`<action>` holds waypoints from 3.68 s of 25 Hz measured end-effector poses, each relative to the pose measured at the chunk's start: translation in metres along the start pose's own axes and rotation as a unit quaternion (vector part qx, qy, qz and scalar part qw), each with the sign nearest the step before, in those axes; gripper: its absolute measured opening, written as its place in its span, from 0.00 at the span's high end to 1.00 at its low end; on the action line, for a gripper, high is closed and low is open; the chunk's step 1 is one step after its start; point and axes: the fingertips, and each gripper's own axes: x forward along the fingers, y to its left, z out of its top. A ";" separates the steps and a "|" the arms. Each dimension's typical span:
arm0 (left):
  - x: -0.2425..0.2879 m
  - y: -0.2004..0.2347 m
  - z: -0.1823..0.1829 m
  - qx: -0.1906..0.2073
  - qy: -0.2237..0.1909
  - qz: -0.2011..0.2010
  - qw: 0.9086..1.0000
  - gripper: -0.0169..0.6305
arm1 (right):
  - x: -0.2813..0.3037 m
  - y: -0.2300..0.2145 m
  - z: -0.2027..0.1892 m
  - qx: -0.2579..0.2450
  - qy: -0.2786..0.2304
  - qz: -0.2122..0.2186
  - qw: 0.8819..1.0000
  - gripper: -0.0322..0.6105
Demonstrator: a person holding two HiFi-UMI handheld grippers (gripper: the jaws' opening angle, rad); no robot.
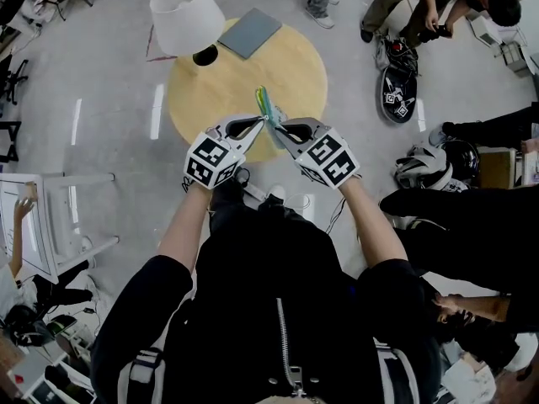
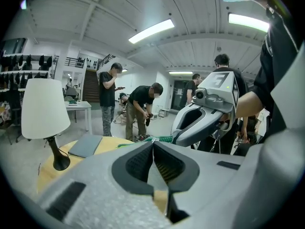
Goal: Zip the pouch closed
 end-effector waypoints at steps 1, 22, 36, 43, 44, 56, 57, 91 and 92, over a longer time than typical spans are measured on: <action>0.000 0.000 0.000 0.000 0.001 0.000 1.000 0.96 | 0.000 0.000 0.000 0.000 0.000 0.000 1.000 0.93; -0.006 0.017 -0.013 -0.047 0.002 0.020 0.999 0.96 | -0.005 0.005 -0.007 0.002 0.000 0.002 1.000 0.93; -0.022 0.042 -0.030 -0.055 0.021 0.057 0.997 0.96 | -0.013 0.009 -0.014 0.000 0.003 0.008 1.000 0.93; -0.032 0.057 -0.037 -0.054 0.026 0.073 0.996 0.96 | -0.018 0.004 -0.020 0.006 0.005 0.006 1.000 0.93; -0.032 0.057 -0.036 -0.052 0.027 0.073 0.996 0.96 | -0.018 0.004 -0.020 0.006 0.006 0.007 1.000 0.93; -0.046 0.072 -0.051 -0.071 0.033 0.098 0.992 0.96 | -0.023 0.003 -0.034 0.015 0.014 0.007 1.000 0.93; -0.047 0.072 -0.052 -0.070 0.033 0.098 0.992 0.96 | -0.023 0.003 -0.035 0.015 0.014 0.008 1.000 0.93; -0.066 0.072 0.006 -0.047 -0.048 0.158 0.985 0.96 | -0.018 -0.037 0.025 0.077 -0.080 -0.059 0.992 0.93; -0.069 0.073 0.014 -0.041 -0.053 0.166 0.984 0.98 | -0.020 -0.043 0.026 0.083 -0.084 -0.072 0.990 0.93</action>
